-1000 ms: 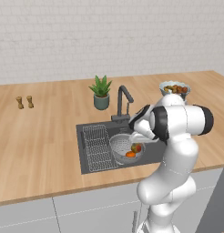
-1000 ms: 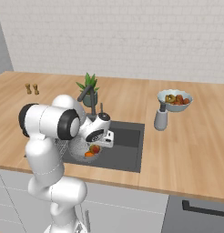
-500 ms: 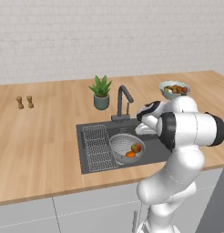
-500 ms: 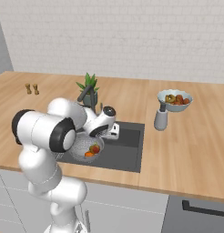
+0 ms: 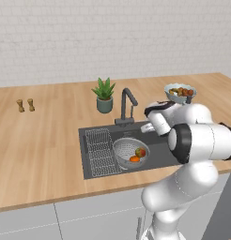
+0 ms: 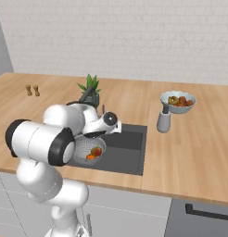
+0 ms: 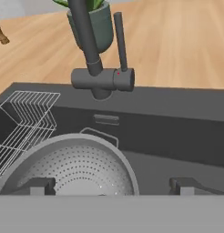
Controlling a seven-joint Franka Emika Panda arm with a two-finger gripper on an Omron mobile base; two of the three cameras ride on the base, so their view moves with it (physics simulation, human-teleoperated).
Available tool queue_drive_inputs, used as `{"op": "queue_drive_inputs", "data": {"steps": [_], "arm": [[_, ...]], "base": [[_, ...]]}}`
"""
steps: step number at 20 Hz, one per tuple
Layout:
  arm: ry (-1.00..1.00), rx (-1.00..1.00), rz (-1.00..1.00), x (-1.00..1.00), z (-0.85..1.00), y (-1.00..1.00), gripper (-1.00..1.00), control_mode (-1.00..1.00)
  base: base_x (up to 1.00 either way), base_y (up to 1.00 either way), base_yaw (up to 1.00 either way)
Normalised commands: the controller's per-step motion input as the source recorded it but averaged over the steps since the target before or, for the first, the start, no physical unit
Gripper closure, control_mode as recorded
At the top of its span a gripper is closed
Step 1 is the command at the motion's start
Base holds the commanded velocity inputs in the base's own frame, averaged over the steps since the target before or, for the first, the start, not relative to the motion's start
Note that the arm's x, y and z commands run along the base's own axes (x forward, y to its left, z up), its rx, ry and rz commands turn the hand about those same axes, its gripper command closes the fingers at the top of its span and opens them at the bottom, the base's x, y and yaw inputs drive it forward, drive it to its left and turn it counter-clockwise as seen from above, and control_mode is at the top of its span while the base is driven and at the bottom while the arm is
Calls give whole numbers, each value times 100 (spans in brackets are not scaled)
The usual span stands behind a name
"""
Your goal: Put the colander in the sink, put the apple, orange in the colander, and turn on the sink faucet and pour water over the colander.
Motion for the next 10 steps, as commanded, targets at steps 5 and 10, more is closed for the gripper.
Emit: {"op": "queue_drive_inputs", "data": {"steps": [5,10], "arm": [[-21,2,0,15,5,0,-100,-100],[-7,4,-1,28,25,0,-100,-100]], "base": [[0,0,0],[0,0,0]]}}
